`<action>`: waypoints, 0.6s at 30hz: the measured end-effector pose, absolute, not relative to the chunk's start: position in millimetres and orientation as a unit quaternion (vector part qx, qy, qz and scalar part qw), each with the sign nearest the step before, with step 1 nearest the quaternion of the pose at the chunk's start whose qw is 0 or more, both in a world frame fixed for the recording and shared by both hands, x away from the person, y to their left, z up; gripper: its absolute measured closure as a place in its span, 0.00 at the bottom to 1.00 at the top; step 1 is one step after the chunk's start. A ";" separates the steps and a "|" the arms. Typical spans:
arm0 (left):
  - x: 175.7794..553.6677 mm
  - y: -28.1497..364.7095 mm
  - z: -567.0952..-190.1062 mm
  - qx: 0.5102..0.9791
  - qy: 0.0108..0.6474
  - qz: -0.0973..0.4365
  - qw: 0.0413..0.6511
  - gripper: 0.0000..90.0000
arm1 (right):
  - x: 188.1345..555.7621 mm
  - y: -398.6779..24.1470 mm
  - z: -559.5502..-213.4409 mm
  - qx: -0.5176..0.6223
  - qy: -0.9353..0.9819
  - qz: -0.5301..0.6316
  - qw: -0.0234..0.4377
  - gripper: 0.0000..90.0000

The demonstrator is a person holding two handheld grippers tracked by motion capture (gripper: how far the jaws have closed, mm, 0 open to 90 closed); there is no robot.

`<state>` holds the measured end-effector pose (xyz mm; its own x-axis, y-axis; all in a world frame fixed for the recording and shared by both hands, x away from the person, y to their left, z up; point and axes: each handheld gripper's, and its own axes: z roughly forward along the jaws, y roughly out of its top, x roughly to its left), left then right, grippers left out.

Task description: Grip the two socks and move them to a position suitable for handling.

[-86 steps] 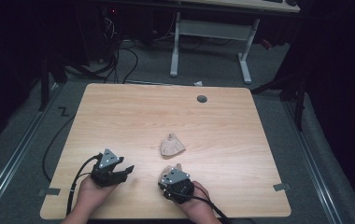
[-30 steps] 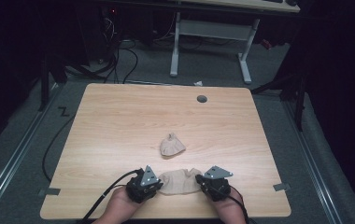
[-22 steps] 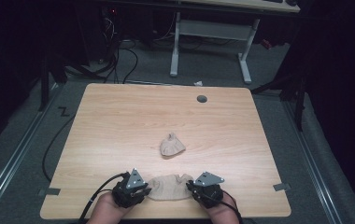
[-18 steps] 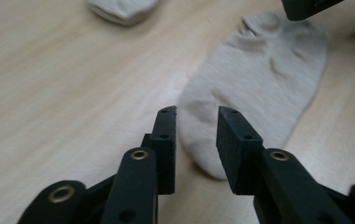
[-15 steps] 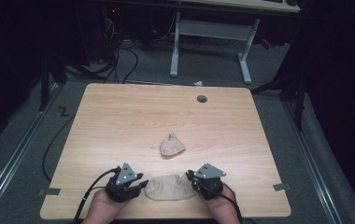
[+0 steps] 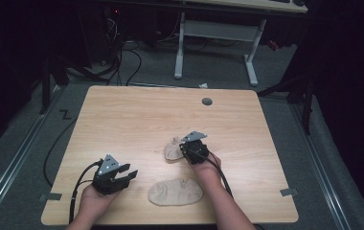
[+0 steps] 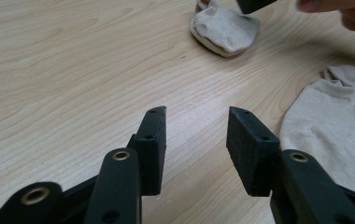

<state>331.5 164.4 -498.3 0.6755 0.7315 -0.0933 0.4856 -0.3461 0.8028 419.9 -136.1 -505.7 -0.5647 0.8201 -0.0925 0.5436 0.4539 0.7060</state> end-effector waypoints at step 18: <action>323.8 156.0 -498.7 0.817 0.362 0.145 0.424 0.65 | 346.0 -167.3 -517.2 0.409 0.831 0.312 0.214 0.92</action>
